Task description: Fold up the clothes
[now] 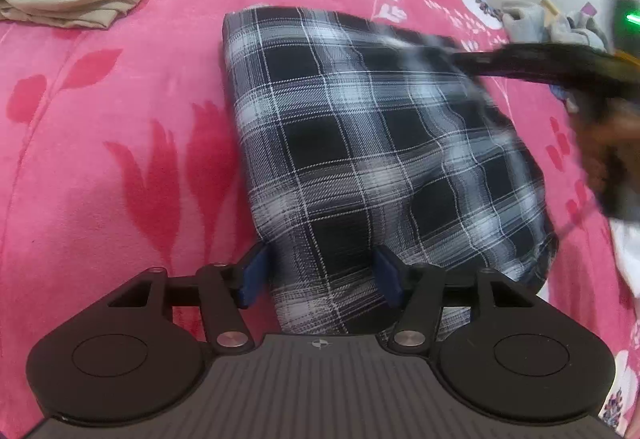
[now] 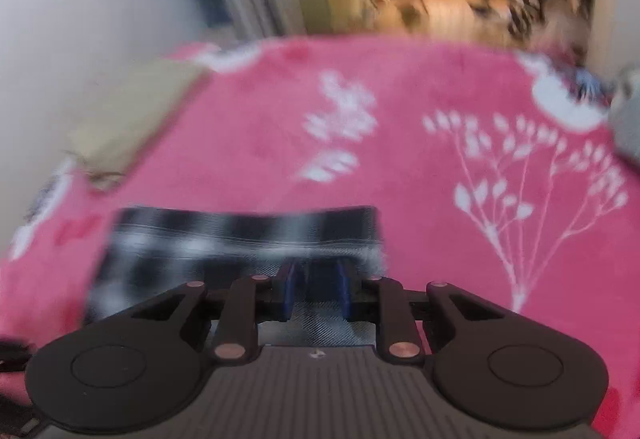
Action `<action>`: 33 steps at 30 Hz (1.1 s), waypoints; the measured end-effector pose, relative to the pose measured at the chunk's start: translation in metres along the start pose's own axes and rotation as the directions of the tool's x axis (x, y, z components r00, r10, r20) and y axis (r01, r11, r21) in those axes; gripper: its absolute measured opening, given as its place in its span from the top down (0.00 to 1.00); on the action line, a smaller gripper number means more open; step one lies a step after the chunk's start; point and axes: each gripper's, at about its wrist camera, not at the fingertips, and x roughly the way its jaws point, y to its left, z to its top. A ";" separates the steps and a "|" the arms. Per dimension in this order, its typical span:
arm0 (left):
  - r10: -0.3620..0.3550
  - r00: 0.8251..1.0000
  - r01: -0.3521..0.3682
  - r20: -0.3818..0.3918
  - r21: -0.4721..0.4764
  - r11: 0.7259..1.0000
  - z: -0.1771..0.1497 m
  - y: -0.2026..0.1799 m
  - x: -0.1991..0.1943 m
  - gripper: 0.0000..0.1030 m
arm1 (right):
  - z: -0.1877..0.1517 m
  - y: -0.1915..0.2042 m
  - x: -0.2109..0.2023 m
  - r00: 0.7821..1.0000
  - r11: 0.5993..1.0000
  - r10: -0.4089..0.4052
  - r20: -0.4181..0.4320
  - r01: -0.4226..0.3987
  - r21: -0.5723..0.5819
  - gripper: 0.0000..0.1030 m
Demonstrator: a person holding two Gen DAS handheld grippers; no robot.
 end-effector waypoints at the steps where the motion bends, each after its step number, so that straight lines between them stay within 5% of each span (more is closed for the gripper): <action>1: 0.000 1.000 0.000 0.000 0.003 1.000 0.000 0.000 0.000 0.44 | 0.007 -0.017 0.011 1.000 0.996 -0.009 0.012 0.008 0.093 0.84; 5: -0.004 1.000 0.004 -0.001 0.002 1.000 -0.002 0.002 0.001 0.43 | 0.027 -0.067 0.001 0.996 0.908 0.040 0.076 -0.068 0.414 0.81; 8: -0.006 1.000 0.006 -0.009 -0.011 1.000 -0.001 0.003 0.003 0.43 | 0.033 -0.069 -0.015 0.991 0.896 0.133 0.013 -0.126 0.426 0.73; 10: -0.005 1.000 0.005 -0.013 -0.011 1.000 -0.002 0.001 0.003 0.42 | 0.035 -0.066 -0.014 0.985 0.905 0.155 -0.075 -0.111 0.410 0.54; 12: -0.005 1.000 0.005 -0.014 -0.003 1.000 -0.002 0.000 0.003 0.42 | 0.035 -0.064 0.000 0.973 0.900 0.190 -0.135 -0.117 0.419 0.54; 14: -0.007 1.000 0.007 -0.014 0.004 1.000 -0.004 -0.001 0.002 0.42 | 0.034 -0.063 0.016 0.954 0.886 0.242 -0.177 -0.143 0.442 0.66; 15: -0.009 1.000 0.009 -0.014 0.006 1.000 -0.005 -0.001 0.001 0.42 | 0.034 -0.062 0.021 0.952 0.877 0.255 -0.168 -0.155 0.454 0.86; 16: -0.011 1.000 0.011 -0.012 0.006 1.000 -0.006 -0.001 0.001 0.42 | 0.033 -0.062 0.025 0.953 0.871 0.260 -0.154 -0.163 0.464 0.92; 23: -0.009 1.000 0.009 -0.011 0.003 1.000 -0.007 -0.002 0.000 0.42 | 0.024 -0.061 0.017 0.967 0.818 0.249 0.055 -0.240 0.522 0.96; 26: -0.010 1.000 0.010 -0.016 0.010 1.000 -0.007 -0.001 0.000 0.42 | 0.011 -0.077 0.018 0.970 0.755 0.208 0.123 -0.239 0.611 1.00; 29: -0.013 1.000 0.013 -0.021 0.014 1.000 -0.006 0.000 -0.001 0.42 | 0.006 -0.084 0.010 0.983 0.767 0.121 0.137 -0.180 0.616 1.00; 33: -0.022 0.999 0.022 -0.025 0.009 1.000 -0.005 0.002 -0.001 0.42 | -0.004 -0.088 -0.040 0.949 0.754 0.192 0.250 -0.305 0.582 0.99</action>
